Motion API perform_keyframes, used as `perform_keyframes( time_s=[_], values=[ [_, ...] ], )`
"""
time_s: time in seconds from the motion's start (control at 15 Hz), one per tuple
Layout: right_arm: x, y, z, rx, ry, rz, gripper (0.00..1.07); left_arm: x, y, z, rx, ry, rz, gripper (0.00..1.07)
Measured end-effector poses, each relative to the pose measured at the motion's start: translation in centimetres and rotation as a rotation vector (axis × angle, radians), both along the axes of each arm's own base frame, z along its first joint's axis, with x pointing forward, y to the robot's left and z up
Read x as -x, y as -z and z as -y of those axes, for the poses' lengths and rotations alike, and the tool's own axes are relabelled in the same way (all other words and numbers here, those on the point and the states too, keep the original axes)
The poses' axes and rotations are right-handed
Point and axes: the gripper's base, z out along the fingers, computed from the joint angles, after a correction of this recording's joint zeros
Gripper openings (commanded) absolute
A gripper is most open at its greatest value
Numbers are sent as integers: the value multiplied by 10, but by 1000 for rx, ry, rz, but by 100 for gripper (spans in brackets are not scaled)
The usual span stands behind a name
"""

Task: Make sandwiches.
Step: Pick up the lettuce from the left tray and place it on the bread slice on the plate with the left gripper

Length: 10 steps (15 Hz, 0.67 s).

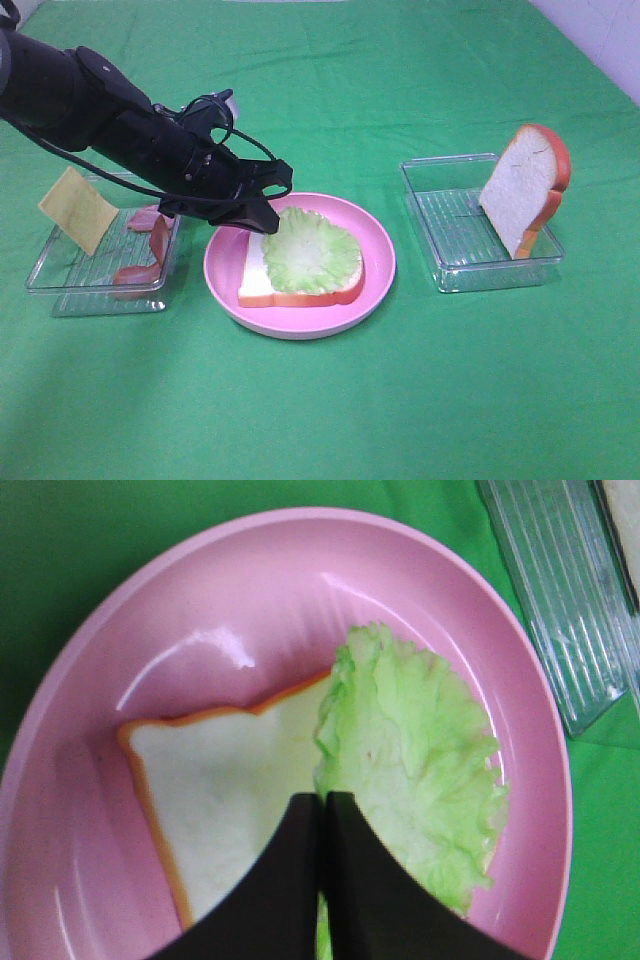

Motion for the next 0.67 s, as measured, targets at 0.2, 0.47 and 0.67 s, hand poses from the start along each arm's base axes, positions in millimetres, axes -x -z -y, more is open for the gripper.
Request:
perform_keyframes(
  time_s=[0.2, 0.47, 0.67],
  values=[
    [0, 0, 0, 0, 0, 0, 80, -1, 0, -1, -2, -13, 4, 0],
    [0, 0, 0, 0, 0, 0, 80, 0, 0, 0, 6, -24, -14, 57],
    [0, 0, 0, 0, 0, 0, 80, 1, -6, 0, 15, -13, -13, 64]
  ],
)
